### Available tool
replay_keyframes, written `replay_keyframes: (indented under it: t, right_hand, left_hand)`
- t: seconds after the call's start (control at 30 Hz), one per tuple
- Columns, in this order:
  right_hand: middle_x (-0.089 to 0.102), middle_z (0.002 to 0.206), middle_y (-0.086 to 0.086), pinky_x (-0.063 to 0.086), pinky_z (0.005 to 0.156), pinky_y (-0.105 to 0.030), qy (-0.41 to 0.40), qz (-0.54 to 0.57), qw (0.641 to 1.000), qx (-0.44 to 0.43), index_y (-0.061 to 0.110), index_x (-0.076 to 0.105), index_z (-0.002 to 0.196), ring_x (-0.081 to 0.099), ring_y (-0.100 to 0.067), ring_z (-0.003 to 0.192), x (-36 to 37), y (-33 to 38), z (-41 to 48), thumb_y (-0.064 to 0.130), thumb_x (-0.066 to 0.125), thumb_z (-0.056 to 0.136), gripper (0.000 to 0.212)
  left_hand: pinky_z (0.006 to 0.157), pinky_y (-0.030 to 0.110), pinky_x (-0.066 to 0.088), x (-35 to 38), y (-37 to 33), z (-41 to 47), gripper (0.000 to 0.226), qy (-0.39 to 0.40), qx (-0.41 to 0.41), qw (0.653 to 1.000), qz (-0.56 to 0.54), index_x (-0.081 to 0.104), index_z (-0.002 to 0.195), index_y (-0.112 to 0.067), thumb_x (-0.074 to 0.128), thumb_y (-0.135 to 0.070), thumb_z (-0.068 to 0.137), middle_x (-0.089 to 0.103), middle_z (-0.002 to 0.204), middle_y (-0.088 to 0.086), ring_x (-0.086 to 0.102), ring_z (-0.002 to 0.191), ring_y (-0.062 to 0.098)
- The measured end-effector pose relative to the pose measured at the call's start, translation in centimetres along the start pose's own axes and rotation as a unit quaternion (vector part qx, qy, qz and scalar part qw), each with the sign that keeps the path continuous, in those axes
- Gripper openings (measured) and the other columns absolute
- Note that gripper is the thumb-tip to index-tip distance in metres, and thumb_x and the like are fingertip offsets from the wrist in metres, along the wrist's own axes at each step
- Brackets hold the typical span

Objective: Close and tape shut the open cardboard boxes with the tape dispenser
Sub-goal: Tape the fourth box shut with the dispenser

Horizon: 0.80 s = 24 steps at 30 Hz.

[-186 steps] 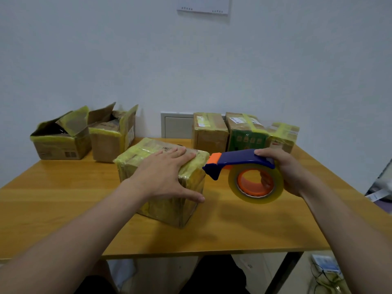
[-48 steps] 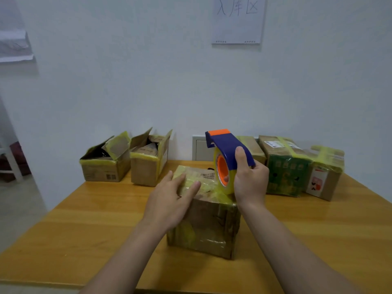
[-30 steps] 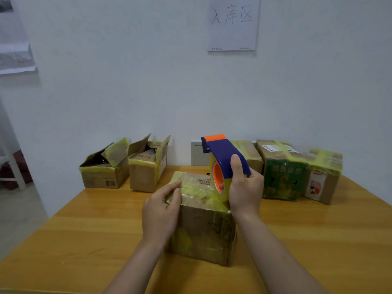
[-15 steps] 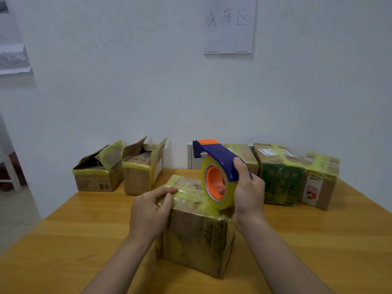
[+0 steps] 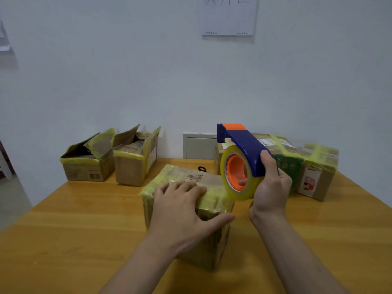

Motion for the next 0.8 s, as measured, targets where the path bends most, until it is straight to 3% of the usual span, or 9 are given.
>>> replay_keyframes:
  t: [0.07,0.2,0.33,0.43,0.5,0.57,0.6,0.7,0.8]
  right_hand:
    - [0.075,0.079,0.005,0.053,0.062,-0.017,-0.005,-0.005,1.0,0.0,0.009,0.073,0.1,0.069,-0.009,0.079,-0.3,0.2,0.1,0.032,0.058,0.101,0.028]
    - [0.075,0.079,0.005,0.052,0.061,-0.016,-0.004,-0.022,1.0,0.002,0.008,0.074,0.1,0.069,-0.006,0.078,-0.5,0.5,0.3,0.032,0.058,0.101,0.029]
    - [0.075,0.076,0.005,0.051,0.059,-0.016,0.025,-0.027,0.999,-0.003,0.007,0.074,0.099,0.068,-0.006,0.074,-0.5,1.2,0.4,0.03,0.059,0.1,0.027]
    - [0.072,0.069,0.005,0.05,0.058,-0.021,0.047,-0.034,0.998,0.0,0.01,0.073,0.086,0.065,-0.01,0.067,-0.4,1.8,0.6,0.03,0.06,0.1,0.028]
    - [0.07,0.066,0.004,0.05,0.059,-0.025,0.063,-0.033,0.997,0.004,0.011,0.073,0.08,0.063,-0.013,0.064,0.0,2.2,0.5,0.03,0.061,0.1,0.03]
    - [0.068,0.062,0.007,0.049,0.058,-0.023,0.07,-0.031,0.997,0.003,0.013,0.071,0.074,0.061,-0.01,0.06,0.0,2.3,0.6,0.028,0.061,0.099,0.032]
    - [0.067,0.061,0.007,0.049,0.059,-0.023,0.072,-0.031,0.997,0.002,0.013,0.071,0.071,0.06,-0.009,0.059,0.0,2.3,0.7,0.029,0.063,0.099,0.032]
    - [0.069,0.064,0.001,0.049,0.065,-0.034,0.076,-0.026,0.997,0.007,0.012,0.073,0.07,0.06,-0.02,0.063,-0.3,2.2,0.9,0.04,0.066,0.089,0.035]
    - [0.067,0.061,0.002,0.051,0.057,-0.027,0.078,-0.024,0.997,0.005,0.009,0.071,0.071,0.061,-0.016,0.06,-0.8,2.3,1.5,0.033,0.064,0.097,0.036]
  left_hand:
    - [0.126,0.047,0.017,0.3,-0.7,0.2,0.117,0.026,-0.01,0.999,0.041,0.051,0.144,-0.037,0.013,-0.109,0.06,0.05,0.149,-0.015,0.04,0.141,0.01]
    - [0.125,0.047,0.023,0.1,-2.8,0.6,0.081,0.042,-0.007,0.997,0.07,0.054,0.132,-0.027,0.045,-0.089,0.08,0.056,0.136,-0.005,0.048,0.13,0.017]
    - [0.121,0.039,0.03,-0.2,-3.0,0.4,0.063,0.054,0.071,0.994,0.061,0.058,0.129,-0.027,0.051,-0.075,0.089,0.058,0.136,-0.008,0.051,0.129,0.014]
    - [0.128,0.036,0.018,-0.3,-2.8,0.2,0.072,0.117,0.146,0.982,0.003,0.043,0.155,-0.03,0.061,-0.063,0.093,0.039,0.161,-0.014,0.03,0.15,0.006]
    - [0.129,0.032,0.002,-0.7,-2.5,0.2,0.074,0.161,0.16,0.971,-0.075,0.032,0.16,-0.036,0.066,-0.05,0.096,0.024,0.165,-0.025,0.008,0.144,-0.012]
    - [0.124,0.027,-0.008,-0.4,-1.9,0.4,0.068,0.176,0.16,0.963,-0.125,0.033,0.158,-0.044,0.067,-0.038,0.099,0.019,0.158,-0.036,-0.001,0.132,-0.027]
    - [0.125,0.029,-0.009,-0.3,-1.6,0.5,0.065,0.163,0.165,0.963,-0.139,0.037,0.155,-0.047,0.066,-0.03,0.099,0.021,0.157,-0.037,-0.002,0.133,-0.03]
    - [0.131,0.043,0.003,0.6,-0.9,0.5,0.065,0.096,0.196,0.965,-0.148,0.046,0.147,-0.054,0.064,-0.014,0.099,0.035,0.157,-0.036,0.011,0.15,-0.015]
    - [0.128,0.045,0.015,0.9,-0.2,0.1,0.046,0.017,0.216,0.959,-0.182,0.056,0.141,-0.052,0.063,-0.037,0.097,0.047,0.148,-0.037,0.025,0.148,-0.012]
Point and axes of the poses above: each hand's wrist, its own z-axis towards the middle knuckle, its own x-axis out of the palm, y = z × x, the point moved 7 cm from there along z, towards the middle knuckle
